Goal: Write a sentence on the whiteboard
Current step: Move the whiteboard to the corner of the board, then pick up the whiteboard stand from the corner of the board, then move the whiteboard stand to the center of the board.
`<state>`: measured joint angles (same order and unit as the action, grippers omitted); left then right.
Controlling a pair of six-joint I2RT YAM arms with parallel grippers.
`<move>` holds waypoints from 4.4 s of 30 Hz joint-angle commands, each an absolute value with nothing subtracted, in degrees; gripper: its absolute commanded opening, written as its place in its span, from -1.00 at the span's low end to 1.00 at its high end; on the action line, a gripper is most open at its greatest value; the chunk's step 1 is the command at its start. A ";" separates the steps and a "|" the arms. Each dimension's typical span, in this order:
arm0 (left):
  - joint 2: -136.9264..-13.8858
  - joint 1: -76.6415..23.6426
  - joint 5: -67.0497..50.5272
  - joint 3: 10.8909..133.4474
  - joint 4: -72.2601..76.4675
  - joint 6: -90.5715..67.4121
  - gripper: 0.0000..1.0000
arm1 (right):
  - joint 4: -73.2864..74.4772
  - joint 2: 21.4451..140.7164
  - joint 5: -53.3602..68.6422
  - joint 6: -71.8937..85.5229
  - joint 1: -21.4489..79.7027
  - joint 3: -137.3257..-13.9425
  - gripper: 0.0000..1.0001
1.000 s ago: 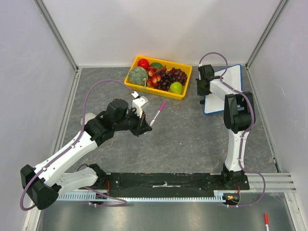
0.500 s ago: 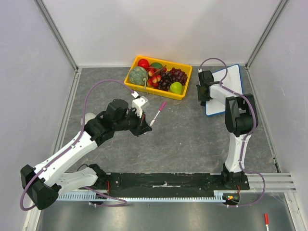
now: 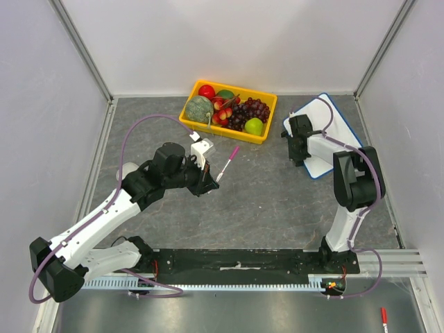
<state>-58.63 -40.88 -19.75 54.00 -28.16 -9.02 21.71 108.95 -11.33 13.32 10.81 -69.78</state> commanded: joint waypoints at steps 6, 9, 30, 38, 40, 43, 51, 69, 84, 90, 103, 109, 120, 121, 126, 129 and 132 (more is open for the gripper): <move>-57.57 -40.69 -20.04 54.75 -27.24 -8.26 -0.96 | 24.87 97.39 -8.70 18.80 13.88 -56.44 -1.00; -57.22 -40.69 -19.95 54.76 -27.33 -8.09 -0.96 | 25.66 94.32 -10.80 19.77 14.06 -53.71 -1.00; -57.48 -40.69 -20.83 55.02 -26.89 -8.17 -0.96 | 23.29 94.91 -13.27 26.19 13.89 -58.80 0.60; -57.48 -40.69 -20.74 54.67 -26.89 -8.17 -0.96 | 22.76 96.95 -15.64 30.32 11.78 -58.54 0.61; -57.48 -40.69 -20.74 54.58 -26.98 -8.26 -0.96 | 22.06 96.77 -16.87 31.37 10.64 -58.10 0.59; -57.66 -40.69 -20.83 54.58 -26.89 -8.35 -0.96 | 20.92 97.29 -17.32 31.64 9.14 -58.18 0.58; -57.92 -40.69 -20.92 54.32 -26.72 -8.44 -0.96 | 19.87 100.63 -16.26 31.64 5.37 -58.80 0.42; -58.01 -40.78 -21.53 54.23 -26.54 -8.44 -0.96 | 18.99 100.90 -13.89 30.15 -1.67 -56.61 -0.84; -56.78 -40.69 -22.76 54.40 -26.19 -8.53 -0.96 | 19.07 91.42 -11.25 27.77 -5.80 -44.92 -1.00; -56.25 -40.69 -23.03 54.49 -26.37 -8.53 -0.96 | 21.09 85.97 -5.90 26.98 -5.80 -41.93 -1.00; -56.95 -40.69 -21.80 55.81 -26.28 -8.96 -0.96 | 24.08 77.87 -0.18 28.30 2.17 -35.78 -1.00; -57.66 -40.69 -21.62 56.07 -25.93 -9.49 -0.96 | 24.00 76.99 -0.88 32.34 9.74 -34.28 -1.00; -59.41 -40.69 -21.53 57.22 -25.14 -10.02 -0.96 | 25.14 74.61 -1.40 38.49 24.32 -33.31 -1.00; -59.50 -40.69 -21.62 57.30 -25.14 -10.02 -0.96 | 25.14 75.32 -2.28 39.63 26.43 -33.83 -1.00; -59.50 -40.69 -21.18 57.13 -25.14 -10.37 -0.96 | 23.39 79.45 -4.22 44.90 36.54 -36.03 -1.00; -59.24 -40.69 -21.09 56.95 -25.14 -10.63 -0.96 | 22.68 82.00 -5.09 47.89 41.91 -37.44 -1.00; -58.80 -40.69 -20.92 56.78 -25.57 -10.81 -0.96 | 21.18 83.14 -5.88 51.67 46.48 -38.23 -1.00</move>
